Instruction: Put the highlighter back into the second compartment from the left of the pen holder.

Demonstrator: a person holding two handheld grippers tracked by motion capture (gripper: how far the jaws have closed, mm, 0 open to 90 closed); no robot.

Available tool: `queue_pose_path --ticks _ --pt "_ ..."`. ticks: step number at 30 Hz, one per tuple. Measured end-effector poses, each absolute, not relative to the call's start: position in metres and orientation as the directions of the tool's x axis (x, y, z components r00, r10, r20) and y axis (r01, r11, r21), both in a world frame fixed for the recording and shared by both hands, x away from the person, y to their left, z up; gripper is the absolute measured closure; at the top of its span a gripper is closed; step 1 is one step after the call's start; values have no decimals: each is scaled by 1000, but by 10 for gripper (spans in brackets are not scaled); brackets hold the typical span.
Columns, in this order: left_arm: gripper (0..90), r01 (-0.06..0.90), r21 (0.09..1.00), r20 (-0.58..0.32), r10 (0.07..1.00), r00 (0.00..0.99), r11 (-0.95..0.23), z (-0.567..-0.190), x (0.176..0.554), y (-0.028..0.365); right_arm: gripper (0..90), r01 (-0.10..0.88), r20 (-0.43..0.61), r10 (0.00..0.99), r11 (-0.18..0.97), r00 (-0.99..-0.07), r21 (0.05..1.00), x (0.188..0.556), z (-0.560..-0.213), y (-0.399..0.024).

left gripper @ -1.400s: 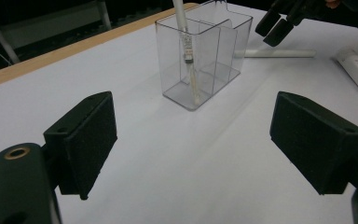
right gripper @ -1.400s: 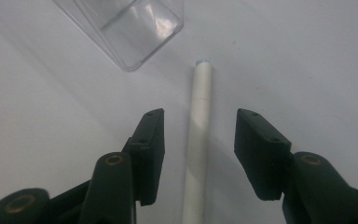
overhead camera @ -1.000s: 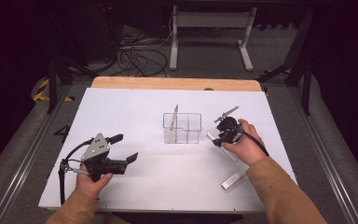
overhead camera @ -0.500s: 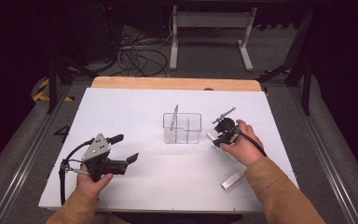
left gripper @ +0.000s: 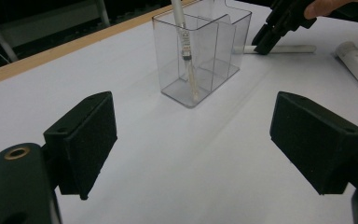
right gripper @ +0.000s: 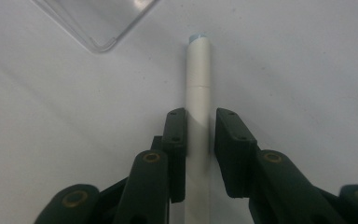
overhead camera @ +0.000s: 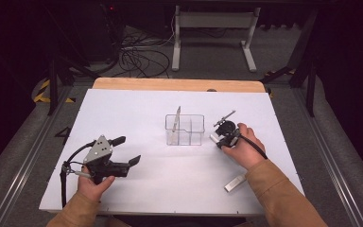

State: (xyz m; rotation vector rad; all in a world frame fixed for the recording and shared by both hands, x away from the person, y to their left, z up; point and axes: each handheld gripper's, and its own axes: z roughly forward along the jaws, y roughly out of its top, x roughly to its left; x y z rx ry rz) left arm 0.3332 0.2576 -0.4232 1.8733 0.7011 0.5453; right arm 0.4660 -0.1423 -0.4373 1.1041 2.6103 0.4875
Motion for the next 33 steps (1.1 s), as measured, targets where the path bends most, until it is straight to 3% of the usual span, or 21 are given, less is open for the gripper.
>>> queue_pose_path --ticks 18,33 --pt "153 221 924 58 684 727 -312 -423 333 258 788 641 -114 731 653 -673 403 465 -437 -142" --pt "153 222 924 55 685 727 -310 -423 333 257 789 612 -90 742 609 -664 505 458 -408 -149"
